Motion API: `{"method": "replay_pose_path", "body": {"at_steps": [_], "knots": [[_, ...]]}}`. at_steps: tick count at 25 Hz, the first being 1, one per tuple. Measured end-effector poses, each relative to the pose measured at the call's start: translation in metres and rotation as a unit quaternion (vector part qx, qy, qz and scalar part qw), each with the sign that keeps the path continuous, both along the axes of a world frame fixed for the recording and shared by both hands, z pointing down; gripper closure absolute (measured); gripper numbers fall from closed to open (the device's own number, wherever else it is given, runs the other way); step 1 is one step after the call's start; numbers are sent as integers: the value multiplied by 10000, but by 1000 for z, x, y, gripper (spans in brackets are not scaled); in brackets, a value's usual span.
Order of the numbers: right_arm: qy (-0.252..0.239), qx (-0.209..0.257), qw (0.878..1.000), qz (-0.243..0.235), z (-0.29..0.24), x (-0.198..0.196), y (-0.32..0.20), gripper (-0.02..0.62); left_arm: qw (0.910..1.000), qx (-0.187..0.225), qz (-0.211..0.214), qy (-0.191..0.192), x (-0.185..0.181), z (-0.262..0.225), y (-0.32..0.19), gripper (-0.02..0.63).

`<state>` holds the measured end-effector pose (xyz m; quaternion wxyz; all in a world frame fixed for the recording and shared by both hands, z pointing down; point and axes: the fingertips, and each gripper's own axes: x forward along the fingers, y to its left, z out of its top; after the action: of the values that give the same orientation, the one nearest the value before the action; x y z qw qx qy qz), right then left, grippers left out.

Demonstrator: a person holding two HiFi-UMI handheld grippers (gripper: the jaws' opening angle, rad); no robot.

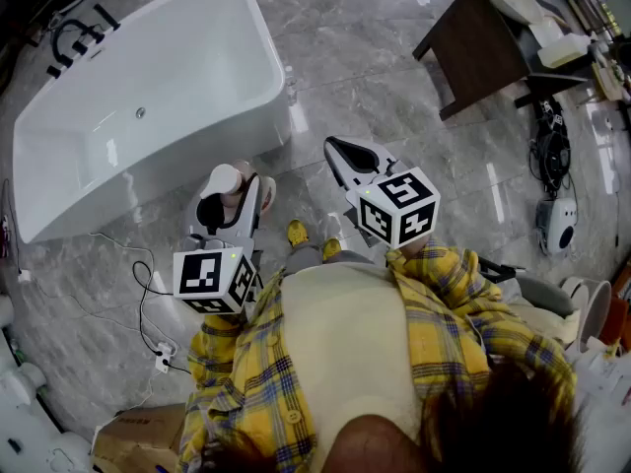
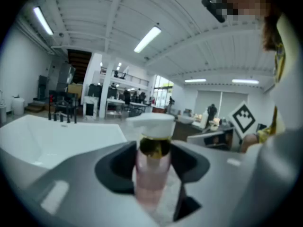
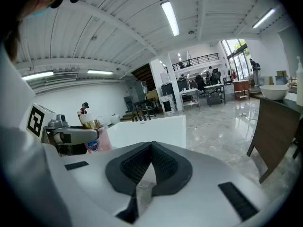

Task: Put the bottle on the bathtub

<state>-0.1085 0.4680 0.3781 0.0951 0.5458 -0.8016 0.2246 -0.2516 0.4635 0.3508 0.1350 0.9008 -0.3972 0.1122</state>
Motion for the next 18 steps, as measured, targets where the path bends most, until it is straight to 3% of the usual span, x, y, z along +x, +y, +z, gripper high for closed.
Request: {"method": "replay_pose_path", "body": {"at_steps": [18], "knots": [[100, -157, 9997, 125, 14, -8, -39, 581, 9998, -110, 170, 58, -4, 14, -41, 388]]}}
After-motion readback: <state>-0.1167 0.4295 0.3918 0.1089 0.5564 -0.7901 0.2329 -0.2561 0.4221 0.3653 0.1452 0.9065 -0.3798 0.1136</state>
